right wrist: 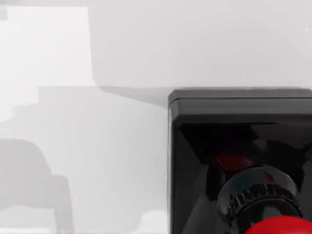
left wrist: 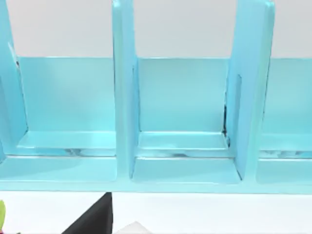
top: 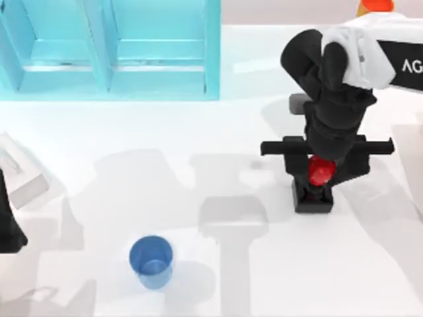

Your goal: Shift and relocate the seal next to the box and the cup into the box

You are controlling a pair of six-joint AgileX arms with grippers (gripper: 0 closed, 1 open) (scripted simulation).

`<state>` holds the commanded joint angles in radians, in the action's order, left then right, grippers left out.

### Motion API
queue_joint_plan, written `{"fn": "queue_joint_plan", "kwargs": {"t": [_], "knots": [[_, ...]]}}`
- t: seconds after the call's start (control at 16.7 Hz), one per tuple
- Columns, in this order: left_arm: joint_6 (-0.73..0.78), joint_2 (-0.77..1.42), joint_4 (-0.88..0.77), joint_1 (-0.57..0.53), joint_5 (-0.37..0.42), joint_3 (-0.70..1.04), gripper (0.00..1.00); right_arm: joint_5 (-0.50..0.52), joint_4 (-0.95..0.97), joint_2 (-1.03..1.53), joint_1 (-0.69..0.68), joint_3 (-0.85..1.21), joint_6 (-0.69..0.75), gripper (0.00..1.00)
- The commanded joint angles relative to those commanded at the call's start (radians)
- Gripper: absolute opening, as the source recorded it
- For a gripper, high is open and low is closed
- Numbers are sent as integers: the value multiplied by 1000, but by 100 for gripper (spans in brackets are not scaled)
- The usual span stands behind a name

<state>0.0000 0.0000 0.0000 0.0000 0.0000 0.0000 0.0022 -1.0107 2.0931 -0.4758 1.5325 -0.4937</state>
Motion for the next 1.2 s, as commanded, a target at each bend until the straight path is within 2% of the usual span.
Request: {"fn": "queue_joint_plan", "kwargs": {"t": [0.18, 0.24, 0.84, 1.2], "knots": [[0, 0, 0, 0, 0, 0, 100, 0, 0, 0, 0, 0, 0, 2], [0, 0, 0, 0, 0, 0, 100, 0, 0, 0, 0, 0, 0, 0], [0, 0, 0, 0, 0, 0, 100, 0, -17, -12, 16, 8, 14, 0], [0, 0, 0, 0, 0, 0, 100, -1, -261, -158, 201, 88, 200, 0]]}}
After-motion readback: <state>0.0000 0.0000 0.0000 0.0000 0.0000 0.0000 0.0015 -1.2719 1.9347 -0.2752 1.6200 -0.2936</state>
